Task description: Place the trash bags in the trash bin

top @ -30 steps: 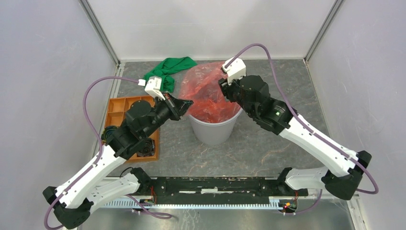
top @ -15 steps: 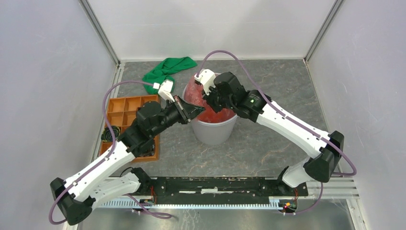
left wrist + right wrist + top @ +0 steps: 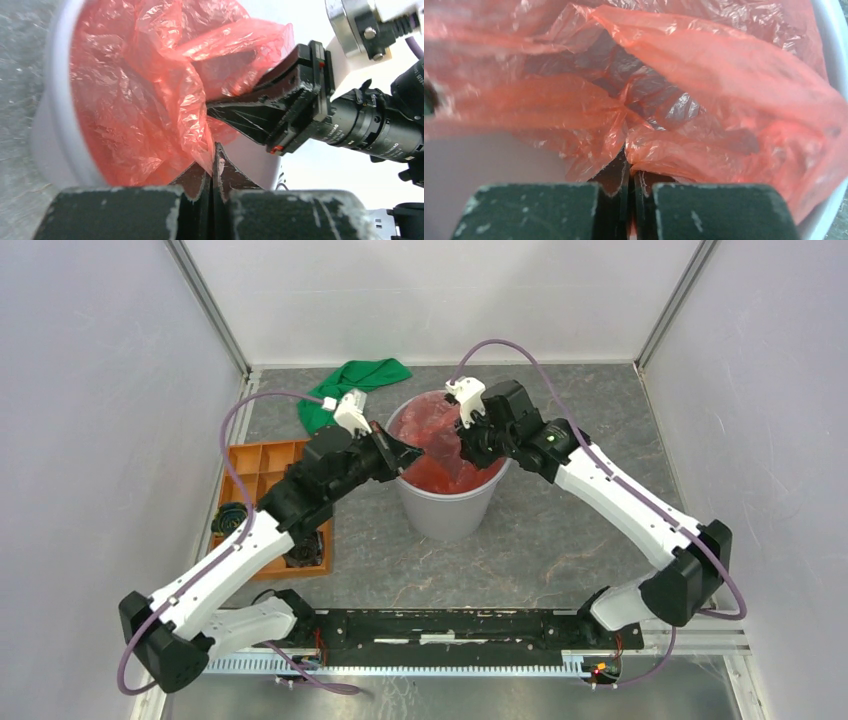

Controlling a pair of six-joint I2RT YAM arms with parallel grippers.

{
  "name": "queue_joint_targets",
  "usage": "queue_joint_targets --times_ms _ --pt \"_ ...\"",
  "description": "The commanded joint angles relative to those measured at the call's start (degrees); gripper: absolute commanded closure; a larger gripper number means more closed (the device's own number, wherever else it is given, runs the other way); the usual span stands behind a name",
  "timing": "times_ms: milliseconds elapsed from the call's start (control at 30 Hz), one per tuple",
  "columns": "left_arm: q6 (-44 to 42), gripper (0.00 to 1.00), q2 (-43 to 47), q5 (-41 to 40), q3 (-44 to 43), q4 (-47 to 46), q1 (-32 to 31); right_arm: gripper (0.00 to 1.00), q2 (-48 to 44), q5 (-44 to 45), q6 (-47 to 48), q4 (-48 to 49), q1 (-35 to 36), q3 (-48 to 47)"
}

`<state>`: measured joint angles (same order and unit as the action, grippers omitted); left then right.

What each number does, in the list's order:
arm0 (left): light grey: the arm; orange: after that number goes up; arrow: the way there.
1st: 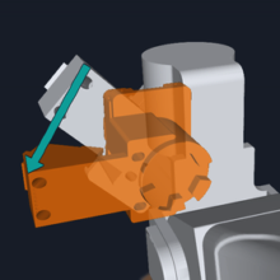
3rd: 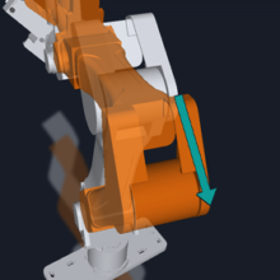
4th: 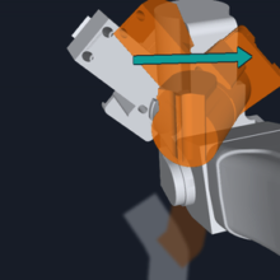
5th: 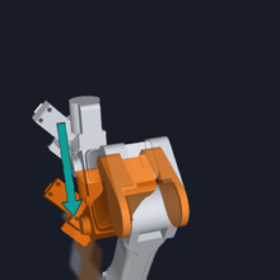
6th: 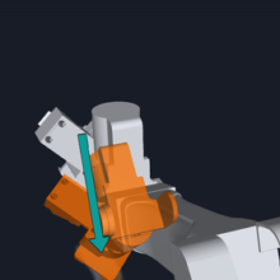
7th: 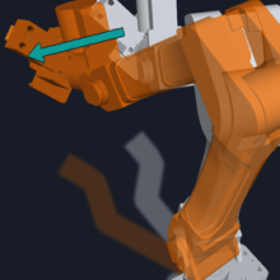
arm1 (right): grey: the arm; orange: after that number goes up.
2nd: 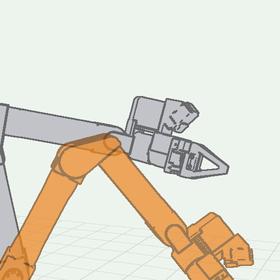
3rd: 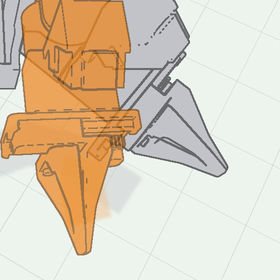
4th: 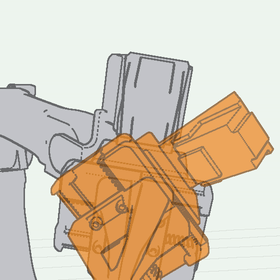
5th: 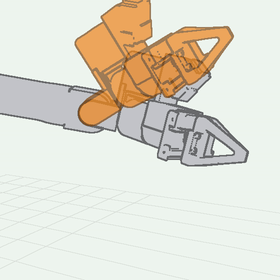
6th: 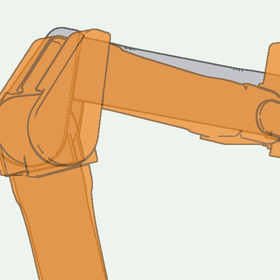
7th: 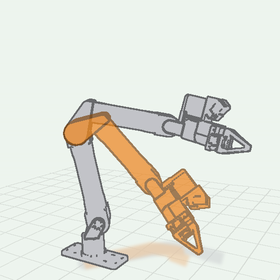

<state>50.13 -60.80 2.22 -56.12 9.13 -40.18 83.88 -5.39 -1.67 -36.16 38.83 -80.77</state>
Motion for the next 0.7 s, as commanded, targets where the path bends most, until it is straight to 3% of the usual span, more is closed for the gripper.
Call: queue_joint_targets --times_ms 0,133,267,500,667 --pt "-7.8 0.98 5.7 -4.6 -4.8 7.5 0.9 0.94 -6.8 0.0 1.2 -2.0 0.5 -4.5" --pt "-10.4 0.96 7.9 -8.3 -7.5 13.6 1.1 0.92 -11.2 3.3 2.6 -2.7 0.6 -3.6" --pt "-10.3 0.82 8.9 -15.9 -11.6 20.6 1.2 1.00 -13.9 3.9 0.4 -1.3 0.3 -2.5" --pt "-4.7 0.29 13.2 -13.9 -7.3 18.8 1.2 1.00 -15.9 -2.5 -4.3 1.2 -0.5 -5.2" --pt "0.4 0.13 17.9 -11.2 -1.7 18.5 1.2 1.00 -14.9 -3.1 -4.4 0.3 -0.9 -6.9"
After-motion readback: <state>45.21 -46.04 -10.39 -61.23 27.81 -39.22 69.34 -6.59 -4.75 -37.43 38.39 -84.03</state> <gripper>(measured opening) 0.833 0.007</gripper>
